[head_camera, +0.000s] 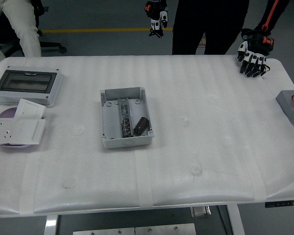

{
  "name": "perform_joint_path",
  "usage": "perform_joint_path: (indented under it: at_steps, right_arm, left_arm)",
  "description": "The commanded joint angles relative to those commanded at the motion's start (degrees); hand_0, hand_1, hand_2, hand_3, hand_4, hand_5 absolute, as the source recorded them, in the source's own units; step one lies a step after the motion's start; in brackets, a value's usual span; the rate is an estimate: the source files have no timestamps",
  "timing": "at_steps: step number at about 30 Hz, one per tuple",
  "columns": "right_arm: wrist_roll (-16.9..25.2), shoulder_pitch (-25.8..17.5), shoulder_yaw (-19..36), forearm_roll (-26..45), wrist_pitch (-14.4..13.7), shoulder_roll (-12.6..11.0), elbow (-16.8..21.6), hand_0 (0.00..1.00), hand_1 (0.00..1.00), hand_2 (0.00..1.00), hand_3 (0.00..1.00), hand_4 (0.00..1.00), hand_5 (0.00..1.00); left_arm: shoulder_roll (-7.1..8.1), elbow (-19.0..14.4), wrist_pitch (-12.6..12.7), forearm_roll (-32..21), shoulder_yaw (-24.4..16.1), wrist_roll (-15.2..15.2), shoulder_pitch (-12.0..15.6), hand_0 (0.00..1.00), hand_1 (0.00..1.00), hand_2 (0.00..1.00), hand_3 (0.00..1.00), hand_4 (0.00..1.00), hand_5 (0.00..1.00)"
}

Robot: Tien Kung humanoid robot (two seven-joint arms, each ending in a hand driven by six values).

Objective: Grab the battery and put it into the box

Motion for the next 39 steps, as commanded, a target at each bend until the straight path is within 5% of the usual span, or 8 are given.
perform_joint_path:
  at_steps: [7, 11, 15, 18, 24, 25, 33, 39]
  right_arm:
    - [0.18, -0.28, 0.23, 0.29, -0.35, -0.05, 0.15, 0.956, 0.820, 0.855, 0.914, 0.861, 0.452]
    - [1.82, -1.12, 1.65, 2.41, -3.50, -0.17, 2.81, 0.956, 0.820, 0.855, 0.914, 0.861, 0.452]
    - [8.22, -2.57, 3.70, 10.10, -8.65, 0.65, 5.18, 0.954, 0.820, 0.854, 0.911, 0.862, 0.456]
    - [14.56, -3.77, 5.49, 16.50, -9.41, 1.61, 6.32, 0.954, 0.820, 0.854, 0.911, 0.862, 0.456]
    - [27.91, -5.51, 6.57, 29.90, -2.64, 3.06, 6.43, 0.900, 0.781, 0.800, 0.859, 0.859, 0.473]
    - [30.17, -5.80, 6.61, 32.31, -0.73, 3.29, 6.05, 0.644, 0.660, 0.681, 0.720, 0.684, 0.351]
    - [42.45, -7.16, 6.80, 50.08, 11.55, 4.09, 4.97, 0.620, 0.627, 0.666, 0.706, 0.675, 0.351]
    - [44.30, -7.41, 7.12, 63.48, 16.03, 3.65, 5.05, 0.635, 0.611, 0.656, 0.676, 0.706, 0.422]
  left_arm:
    - [-0.02, 0.01, -0.02, 0.05, -0.04, -0.12, -0.02, 0.362, 0.532, 0.433, 0.390, 0.002, 0.002]
    - [0.00, -0.02, 0.19, 0.17, -0.12, -0.10, 0.07, 0.362, 0.532, 0.433, 0.390, 0.002, 0.002]
    - [-0.03, -0.03, 0.48, 0.08, 0.01, -0.13, 0.06, 0.363, 0.534, 0.433, 0.390, 0.002, 0.002]
    - [-0.12, -0.04, 0.56, -0.06, 0.16, -0.16, 0.08, 0.363, 0.534, 0.433, 0.390, 0.002, 0.002]
    - [-0.12, -0.07, 0.57, 0.30, -0.06, -0.06, 0.22, 0.365, 0.535, 0.435, 0.392, 0.002, 0.002]
    - [-0.09, -0.07, 0.56, 0.42, -0.15, -0.02, 0.23, 0.365, 0.535, 0.435, 0.392, 0.002, 0.002]
    - [-0.07, -0.08, 0.42, 0.72, -0.42, 0.11, 0.36, 0.365, 0.535, 0.436, 0.392, 0.002, 0.002]
    - [0.02, -0.06, 0.35, 0.86, -0.60, 0.12, 0.34, 0.366, 0.535, 0.437, 0.393, 0.002, 0.002]
